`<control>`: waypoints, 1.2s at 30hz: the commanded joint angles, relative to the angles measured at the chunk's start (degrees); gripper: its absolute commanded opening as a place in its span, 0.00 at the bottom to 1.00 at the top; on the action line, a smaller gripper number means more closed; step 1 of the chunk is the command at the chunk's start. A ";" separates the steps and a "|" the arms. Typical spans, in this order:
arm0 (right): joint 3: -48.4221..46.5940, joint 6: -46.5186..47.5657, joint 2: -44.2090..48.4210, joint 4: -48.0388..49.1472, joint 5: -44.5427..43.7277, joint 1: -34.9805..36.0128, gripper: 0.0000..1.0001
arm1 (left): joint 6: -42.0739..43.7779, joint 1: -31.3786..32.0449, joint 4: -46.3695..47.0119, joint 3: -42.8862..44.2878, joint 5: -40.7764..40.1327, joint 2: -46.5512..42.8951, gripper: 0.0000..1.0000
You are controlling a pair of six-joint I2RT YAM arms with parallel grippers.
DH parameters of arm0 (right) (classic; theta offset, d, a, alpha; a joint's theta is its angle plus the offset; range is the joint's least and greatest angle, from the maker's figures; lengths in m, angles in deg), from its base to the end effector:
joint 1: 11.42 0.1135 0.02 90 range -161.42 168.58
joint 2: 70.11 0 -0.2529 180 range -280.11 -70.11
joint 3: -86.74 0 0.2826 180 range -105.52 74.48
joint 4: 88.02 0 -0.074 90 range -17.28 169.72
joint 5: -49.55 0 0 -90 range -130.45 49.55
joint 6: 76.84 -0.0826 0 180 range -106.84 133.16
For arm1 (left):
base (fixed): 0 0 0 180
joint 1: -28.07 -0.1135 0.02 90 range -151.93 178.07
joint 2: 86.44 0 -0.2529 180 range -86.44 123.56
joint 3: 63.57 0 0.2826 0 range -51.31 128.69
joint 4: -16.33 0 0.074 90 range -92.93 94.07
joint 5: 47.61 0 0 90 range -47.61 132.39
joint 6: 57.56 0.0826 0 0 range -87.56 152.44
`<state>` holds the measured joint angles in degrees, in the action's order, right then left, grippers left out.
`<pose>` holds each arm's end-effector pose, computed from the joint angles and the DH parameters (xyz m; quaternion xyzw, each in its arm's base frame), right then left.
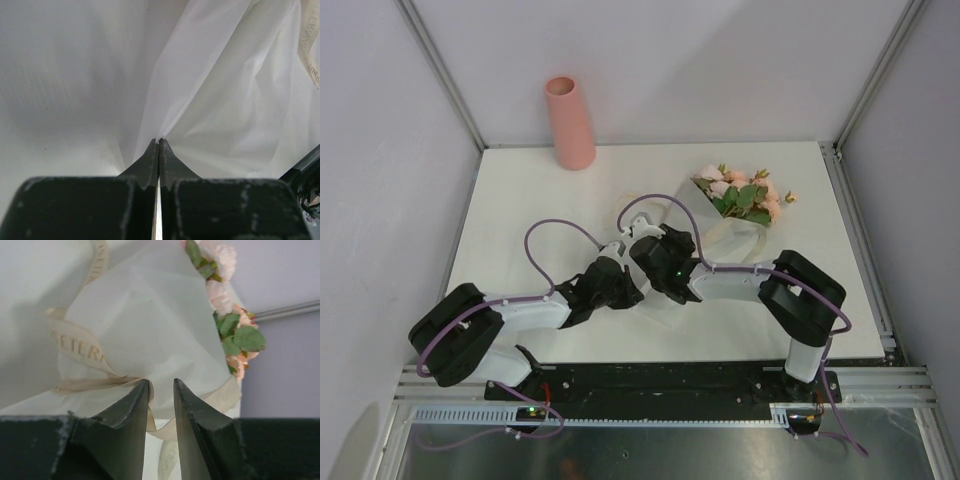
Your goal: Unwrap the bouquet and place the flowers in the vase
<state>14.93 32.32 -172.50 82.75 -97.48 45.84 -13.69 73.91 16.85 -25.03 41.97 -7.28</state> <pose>0.2795 0.3065 0.1406 -0.3331 0.7505 -0.2870 0.4934 0.2141 -0.2196 0.0770 -0.0038 0.9067 -0.3010 0.2955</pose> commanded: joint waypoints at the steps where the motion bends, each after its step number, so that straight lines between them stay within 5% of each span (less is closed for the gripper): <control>1: 0.11 10.68 -2.21 16.44 -9.54 -1.10 0.32 | -0.53 0.47 0.09 -0.68 -1.07 -0.91 0.00; 14: 0.96 21.33 -1.69 28.94 -15.19 -6.80 0.49 | -0.69 0.46 0.06 -0.96 -1.40 -0.81 0.00; 17: 0.91 14.45 0.52 21.89 -11.76 -6.22 0.54 | -0.76 0.47 0.12 -0.90 -1.41 -0.63 0.00; 21: -1.55 -5.30 2.40 -0.84 0.12 -2.30 0.56 | -0.83 0.41 0.14 -0.43 -1.28 -0.56 0.00; 25: -1.91 -11.11 0.89 -6.50 0.99 -2.48 0.56 | -0.77 0.54 0.14 -0.08 -1.22 -0.70 0.00; 36: -2.27 6.25 3.01 9.42 -10.59 -9.37 0.53 | -1.32 0.65 0.13 -0.46 -1.02 -0.11 0.00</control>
<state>14.78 30.86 -172.46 82.23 -102.07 38.49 -14.20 74.02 17.22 -25.07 41.14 -7.37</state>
